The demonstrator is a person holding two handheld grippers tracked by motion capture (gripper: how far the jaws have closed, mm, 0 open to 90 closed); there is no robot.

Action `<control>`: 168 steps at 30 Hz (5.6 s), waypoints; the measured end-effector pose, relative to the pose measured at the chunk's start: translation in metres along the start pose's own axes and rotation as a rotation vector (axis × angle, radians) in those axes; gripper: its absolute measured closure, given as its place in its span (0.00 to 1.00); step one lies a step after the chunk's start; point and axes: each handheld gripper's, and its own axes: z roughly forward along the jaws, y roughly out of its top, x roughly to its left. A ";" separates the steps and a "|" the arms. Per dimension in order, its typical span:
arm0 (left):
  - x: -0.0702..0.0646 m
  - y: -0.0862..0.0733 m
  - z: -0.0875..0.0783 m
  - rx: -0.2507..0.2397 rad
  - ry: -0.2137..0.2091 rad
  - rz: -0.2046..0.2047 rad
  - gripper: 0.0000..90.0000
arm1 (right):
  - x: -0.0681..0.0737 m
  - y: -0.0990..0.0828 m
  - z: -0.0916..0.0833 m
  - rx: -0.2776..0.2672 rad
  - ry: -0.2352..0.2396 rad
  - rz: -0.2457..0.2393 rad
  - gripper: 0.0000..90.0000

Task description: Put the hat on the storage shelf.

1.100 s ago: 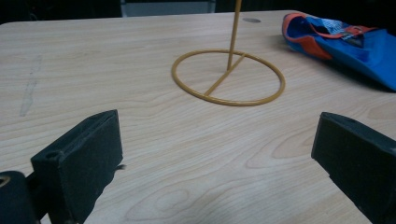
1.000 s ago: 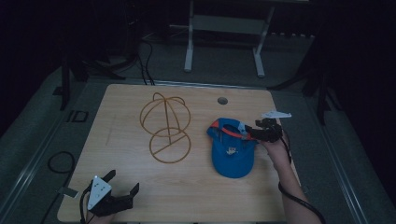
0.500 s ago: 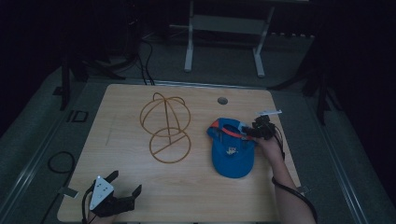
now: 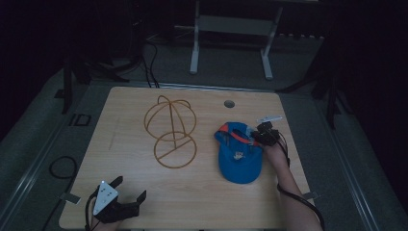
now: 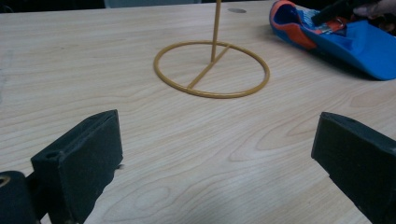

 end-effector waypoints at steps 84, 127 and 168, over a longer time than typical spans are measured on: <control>-0.070 0.153 0.045 0.010 -0.244 0.189 0.08 | 0.081 0.012 -0.254 -0.450 0.189 -0.240 0.99; -0.140 0.215 0.114 0.012 -0.482 0.310 0.77 | 0.107 0.013 -0.267 -0.488 0.298 -0.330 0.98; -0.148 0.243 0.097 -0.102 -0.408 0.369 0.98 | 0.119 -0.018 -0.289 -0.527 0.358 -0.330 0.76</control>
